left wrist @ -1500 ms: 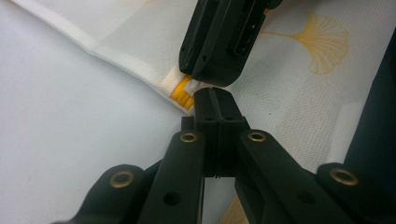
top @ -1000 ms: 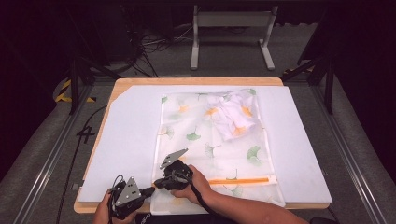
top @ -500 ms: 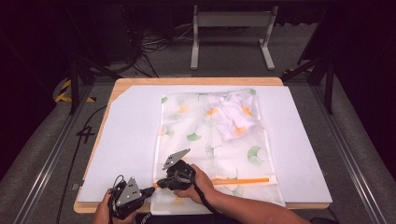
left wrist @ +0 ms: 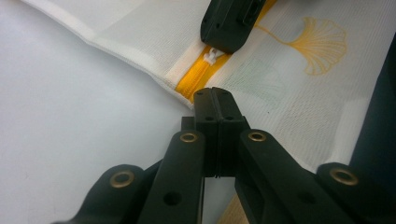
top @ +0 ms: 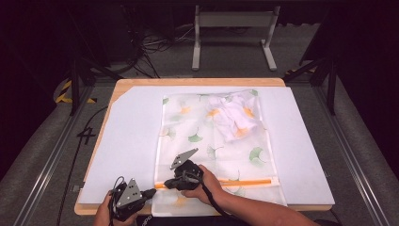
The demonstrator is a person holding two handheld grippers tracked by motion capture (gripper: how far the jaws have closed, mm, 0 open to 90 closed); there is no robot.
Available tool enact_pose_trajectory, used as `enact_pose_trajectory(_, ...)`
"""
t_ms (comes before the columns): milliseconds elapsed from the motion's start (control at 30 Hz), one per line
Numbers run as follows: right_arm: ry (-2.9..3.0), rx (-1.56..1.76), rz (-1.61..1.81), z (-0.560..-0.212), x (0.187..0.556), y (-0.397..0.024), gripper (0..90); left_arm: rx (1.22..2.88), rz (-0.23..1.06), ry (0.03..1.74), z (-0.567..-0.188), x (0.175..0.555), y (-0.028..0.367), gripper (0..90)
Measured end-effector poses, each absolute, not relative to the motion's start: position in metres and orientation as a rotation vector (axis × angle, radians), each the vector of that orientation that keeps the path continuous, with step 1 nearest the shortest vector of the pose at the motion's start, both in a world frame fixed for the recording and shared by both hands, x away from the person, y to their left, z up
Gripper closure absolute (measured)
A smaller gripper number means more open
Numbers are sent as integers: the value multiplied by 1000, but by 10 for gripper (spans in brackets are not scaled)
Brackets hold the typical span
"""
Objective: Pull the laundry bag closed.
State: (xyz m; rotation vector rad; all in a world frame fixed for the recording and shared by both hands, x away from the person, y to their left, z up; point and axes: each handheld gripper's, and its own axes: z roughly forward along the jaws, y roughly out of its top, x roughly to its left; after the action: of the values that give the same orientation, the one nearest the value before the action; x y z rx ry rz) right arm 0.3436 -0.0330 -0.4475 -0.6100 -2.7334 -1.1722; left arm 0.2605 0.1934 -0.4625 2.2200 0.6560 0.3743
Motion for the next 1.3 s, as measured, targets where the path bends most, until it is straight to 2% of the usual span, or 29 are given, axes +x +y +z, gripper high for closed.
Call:
enact_pose_trajectory(1100, -2774, -697, -1166, -439, 345, -86, 900, 2232, 383, 643, -462, 261, 194, 900)
enact_pose_trajectory(1300, -2757, -775, -1186, -438, 353, -113, 900, 2230, 383, 646, -463, 260, 194, 900)
